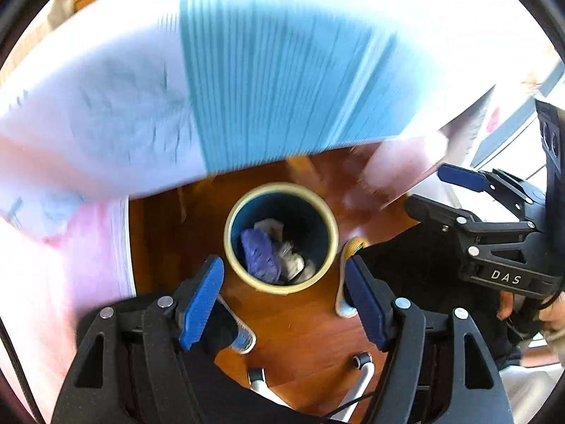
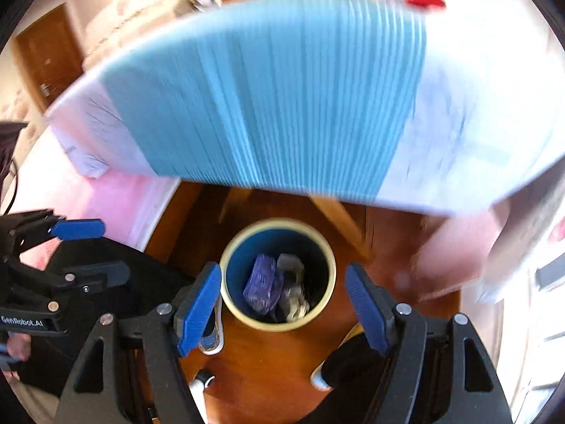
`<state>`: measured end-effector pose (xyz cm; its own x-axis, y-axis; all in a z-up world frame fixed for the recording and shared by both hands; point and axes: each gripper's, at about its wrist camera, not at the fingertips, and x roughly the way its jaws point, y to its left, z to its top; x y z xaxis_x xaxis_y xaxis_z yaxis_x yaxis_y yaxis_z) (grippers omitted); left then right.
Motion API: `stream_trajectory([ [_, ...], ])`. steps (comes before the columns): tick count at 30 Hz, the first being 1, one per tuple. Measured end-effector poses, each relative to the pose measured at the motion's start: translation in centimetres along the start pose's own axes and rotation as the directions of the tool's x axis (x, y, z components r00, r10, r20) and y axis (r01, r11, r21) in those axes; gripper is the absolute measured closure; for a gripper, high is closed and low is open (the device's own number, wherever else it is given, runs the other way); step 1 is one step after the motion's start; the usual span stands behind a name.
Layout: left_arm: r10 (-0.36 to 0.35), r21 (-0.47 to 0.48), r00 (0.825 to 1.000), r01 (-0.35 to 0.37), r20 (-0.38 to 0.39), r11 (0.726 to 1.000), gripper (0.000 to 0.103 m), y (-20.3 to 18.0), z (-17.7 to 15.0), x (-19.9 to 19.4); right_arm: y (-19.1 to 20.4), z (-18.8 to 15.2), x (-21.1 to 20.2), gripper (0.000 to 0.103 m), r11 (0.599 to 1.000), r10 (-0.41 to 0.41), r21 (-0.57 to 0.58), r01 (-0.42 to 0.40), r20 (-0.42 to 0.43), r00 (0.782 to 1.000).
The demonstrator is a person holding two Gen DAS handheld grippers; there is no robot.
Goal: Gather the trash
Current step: 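Raise both tools from the bin back toward the table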
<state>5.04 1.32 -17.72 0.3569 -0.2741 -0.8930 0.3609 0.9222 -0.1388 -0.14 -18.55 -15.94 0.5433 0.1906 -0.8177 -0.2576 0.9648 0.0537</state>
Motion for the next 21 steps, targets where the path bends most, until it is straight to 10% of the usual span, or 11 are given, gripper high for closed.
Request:
stream_trajectory([
  [10,-0.001,0.036,0.992,-0.003,0.125,0.999,0.032,1.2,5.9,-7.4,0.5,7.8,-8.3,0.030,0.995,0.070,-0.077,-0.057,0.181,0.981],
  [21,0.094,-0.062,0.974,-0.083,0.205,0.995,0.017,8.3,16.1,-10.9,0.1,18.6,-8.7,0.030,0.996,0.074,-0.074,-0.058,0.240,0.968],
])
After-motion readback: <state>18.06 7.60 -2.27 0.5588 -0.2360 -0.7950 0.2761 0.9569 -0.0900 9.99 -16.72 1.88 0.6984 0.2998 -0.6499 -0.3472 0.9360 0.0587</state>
